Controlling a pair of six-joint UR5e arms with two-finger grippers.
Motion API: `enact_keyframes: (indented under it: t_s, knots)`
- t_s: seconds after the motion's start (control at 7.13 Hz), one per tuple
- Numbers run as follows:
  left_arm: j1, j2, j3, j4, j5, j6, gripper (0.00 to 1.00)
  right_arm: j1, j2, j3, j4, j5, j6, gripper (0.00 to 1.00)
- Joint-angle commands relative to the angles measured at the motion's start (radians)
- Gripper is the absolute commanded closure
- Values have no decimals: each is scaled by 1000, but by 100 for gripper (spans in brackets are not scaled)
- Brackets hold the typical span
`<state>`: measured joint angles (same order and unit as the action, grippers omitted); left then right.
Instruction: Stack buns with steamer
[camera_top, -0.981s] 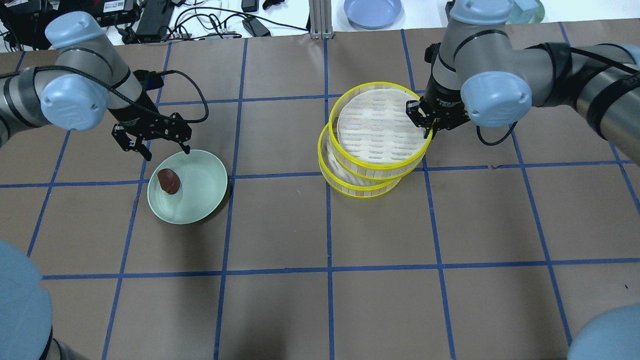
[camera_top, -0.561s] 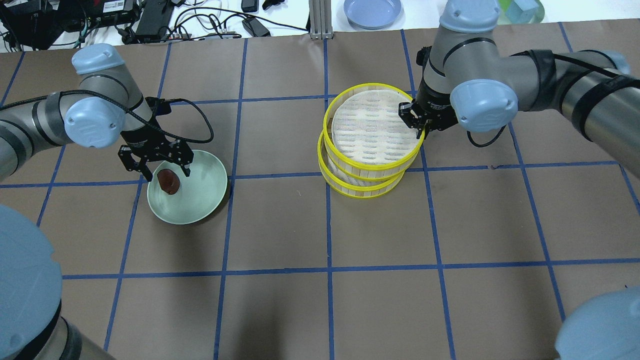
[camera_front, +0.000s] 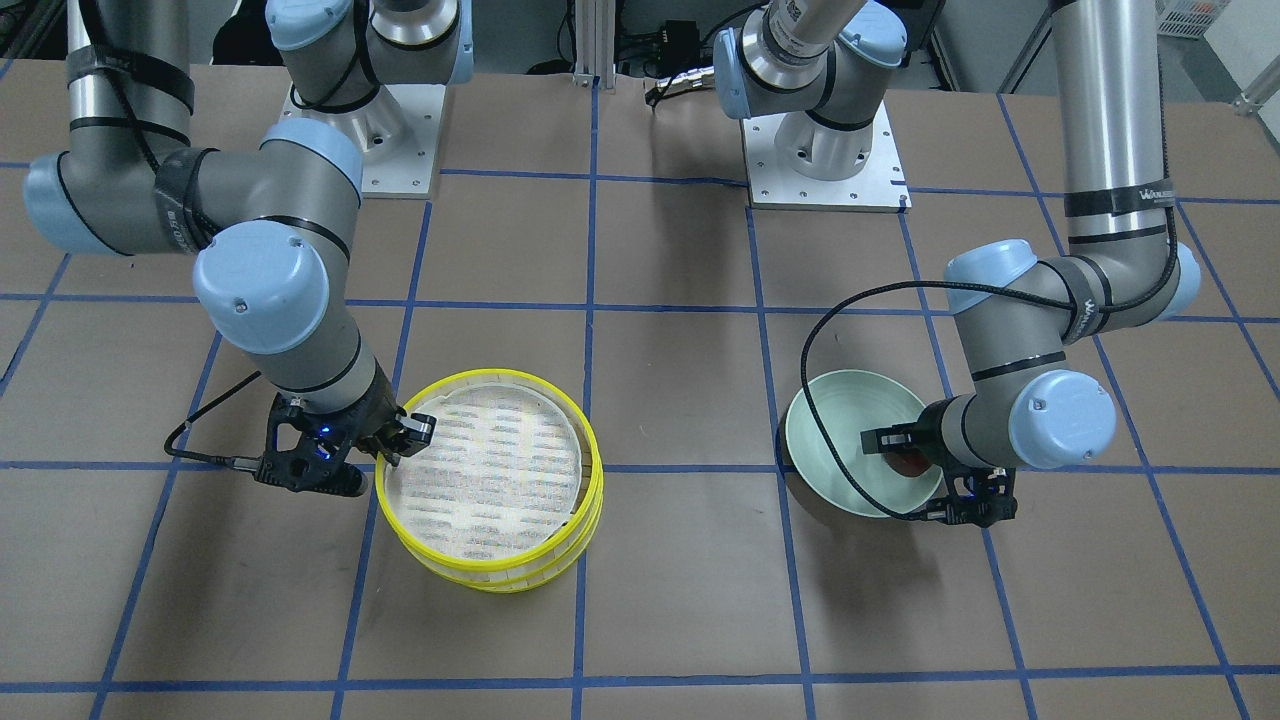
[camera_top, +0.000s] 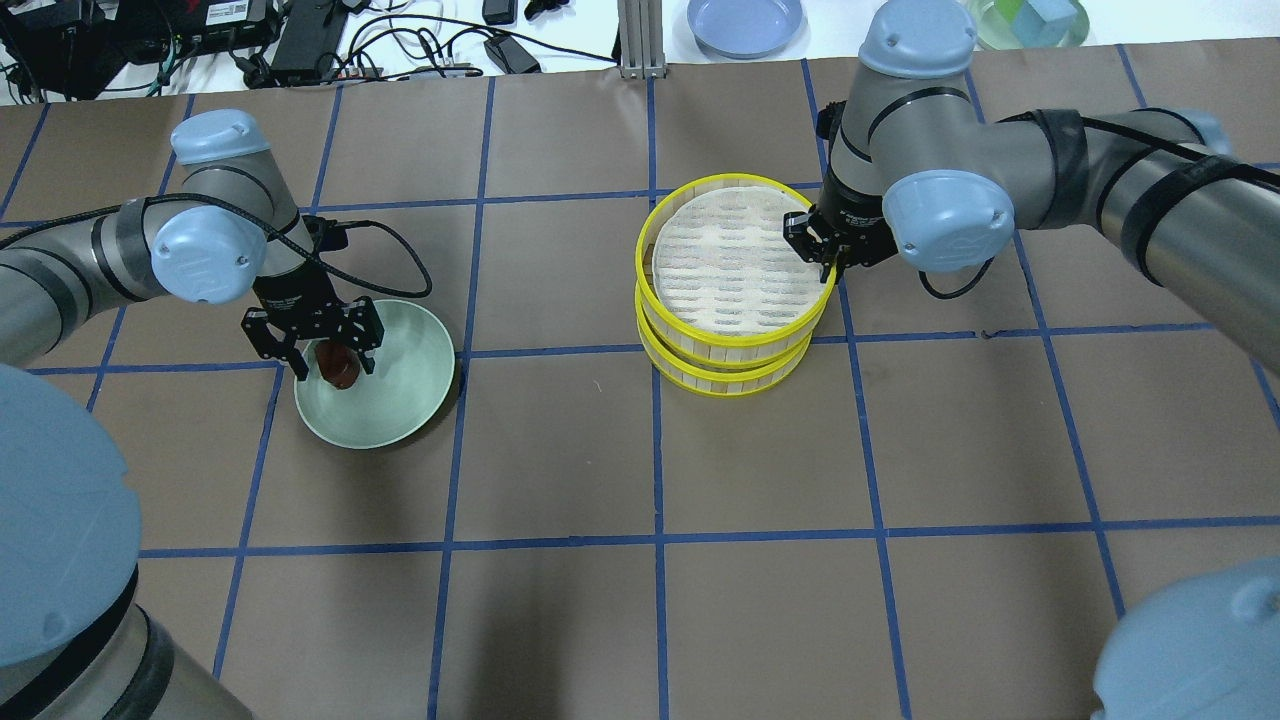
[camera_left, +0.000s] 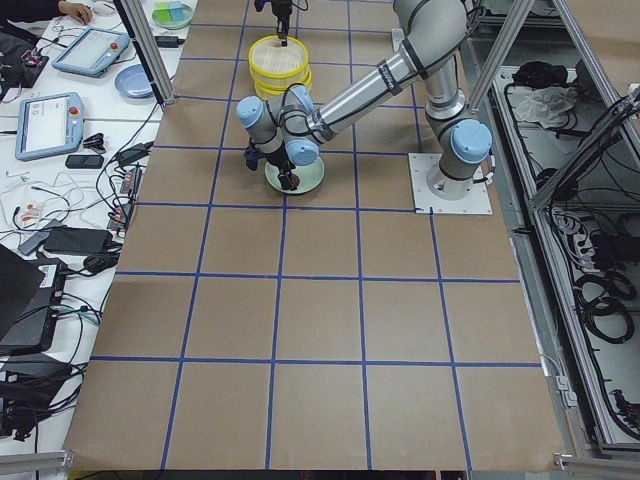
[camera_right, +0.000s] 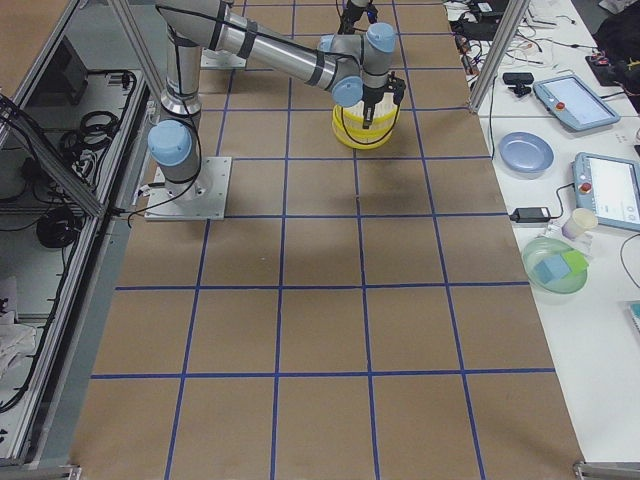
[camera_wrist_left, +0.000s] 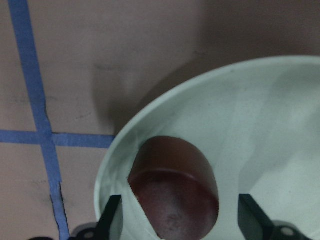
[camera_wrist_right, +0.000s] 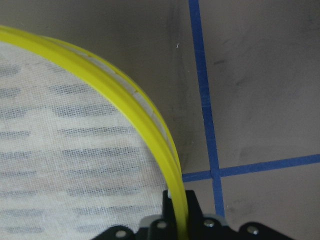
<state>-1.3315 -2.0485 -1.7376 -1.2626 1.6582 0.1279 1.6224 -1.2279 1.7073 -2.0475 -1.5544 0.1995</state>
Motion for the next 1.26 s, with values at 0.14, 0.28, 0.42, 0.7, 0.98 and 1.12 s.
enact_keyframes:
  t_s: [0.14,0.28,0.42,0.7,0.98,1.12]
  knots:
    - [0,5,19,3,-8,-7,100,1,1,11,-6,51,-2,100]
    - [-5,27,47,2,-18,-10,100,1,-1,11,-5,53,0,100]
    - [-15,51,74,-7,-70,-13,100,1,1,12,-3,40,-5,100]
    - [-55,102,87,-3,-226,-81,100,1,4,11,-3,31,-9,100]
    - [-139,157,93,6,-317,-209,100,-1,7,11,-5,31,-8,100]
    - [-181,177,116,9,-374,-291,100,-1,7,12,-2,30,-5,100]
